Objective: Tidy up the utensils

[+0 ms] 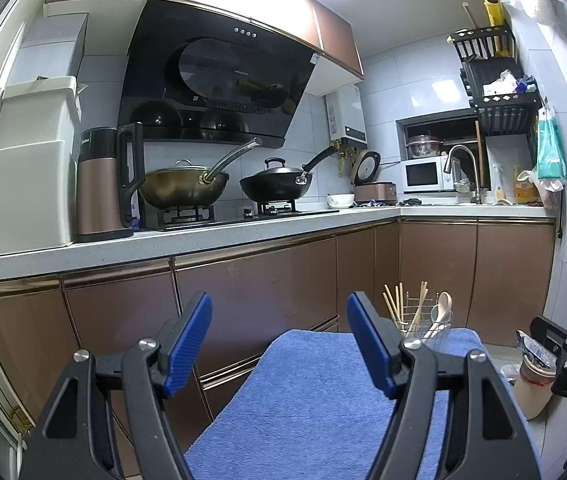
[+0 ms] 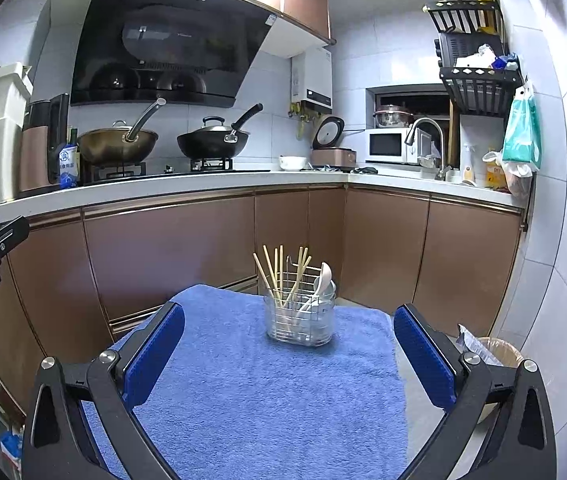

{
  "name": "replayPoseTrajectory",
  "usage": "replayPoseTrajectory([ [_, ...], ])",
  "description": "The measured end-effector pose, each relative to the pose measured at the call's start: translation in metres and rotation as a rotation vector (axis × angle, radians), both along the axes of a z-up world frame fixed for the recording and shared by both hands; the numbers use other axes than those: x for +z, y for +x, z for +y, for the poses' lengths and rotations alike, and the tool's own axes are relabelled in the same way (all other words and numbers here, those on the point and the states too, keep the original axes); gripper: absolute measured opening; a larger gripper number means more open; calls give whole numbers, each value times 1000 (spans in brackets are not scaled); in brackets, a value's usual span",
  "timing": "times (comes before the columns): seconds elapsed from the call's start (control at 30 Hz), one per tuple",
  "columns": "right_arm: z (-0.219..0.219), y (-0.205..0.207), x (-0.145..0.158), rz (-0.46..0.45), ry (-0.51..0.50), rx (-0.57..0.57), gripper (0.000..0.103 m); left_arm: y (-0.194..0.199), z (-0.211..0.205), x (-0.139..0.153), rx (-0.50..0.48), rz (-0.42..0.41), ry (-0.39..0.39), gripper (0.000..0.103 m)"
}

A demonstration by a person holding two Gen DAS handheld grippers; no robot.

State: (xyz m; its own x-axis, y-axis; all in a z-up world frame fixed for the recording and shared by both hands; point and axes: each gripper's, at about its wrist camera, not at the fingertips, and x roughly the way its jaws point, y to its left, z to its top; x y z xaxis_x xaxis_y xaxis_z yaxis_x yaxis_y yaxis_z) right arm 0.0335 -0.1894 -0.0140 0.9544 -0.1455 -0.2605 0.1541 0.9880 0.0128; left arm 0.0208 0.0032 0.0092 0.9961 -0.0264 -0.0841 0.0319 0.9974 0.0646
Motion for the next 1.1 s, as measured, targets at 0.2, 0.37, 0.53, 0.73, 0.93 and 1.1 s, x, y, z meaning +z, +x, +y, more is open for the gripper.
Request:
replayPoseTrajectory([
  [0.2, -1, -2, 2, -2, -2, -3, 103, 1, 0, 0, 1, 3, -1, 69],
  [0.37, 0, -2, 2, -2, -2, -3, 103, 2, 1, -2, 3, 7, 1, 69],
  [0.53, -2, -1, 2, 5, -3, -3, 103, 6, 2, -4, 4, 21, 3, 69],
  [0.73, -4, 3, 1, 14, -2, -7, 103, 10, 0, -7, 5, 31, 16, 69],
  [0.93, -6, 6, 0, 22, -3, -11, 103, 12, 0, -8, 2, 39, 15, 69],
  [1.1, -5, 6, -2, 29, -11, -24, 103, 13, -1, -10, -4, 49, 12, 69],
])
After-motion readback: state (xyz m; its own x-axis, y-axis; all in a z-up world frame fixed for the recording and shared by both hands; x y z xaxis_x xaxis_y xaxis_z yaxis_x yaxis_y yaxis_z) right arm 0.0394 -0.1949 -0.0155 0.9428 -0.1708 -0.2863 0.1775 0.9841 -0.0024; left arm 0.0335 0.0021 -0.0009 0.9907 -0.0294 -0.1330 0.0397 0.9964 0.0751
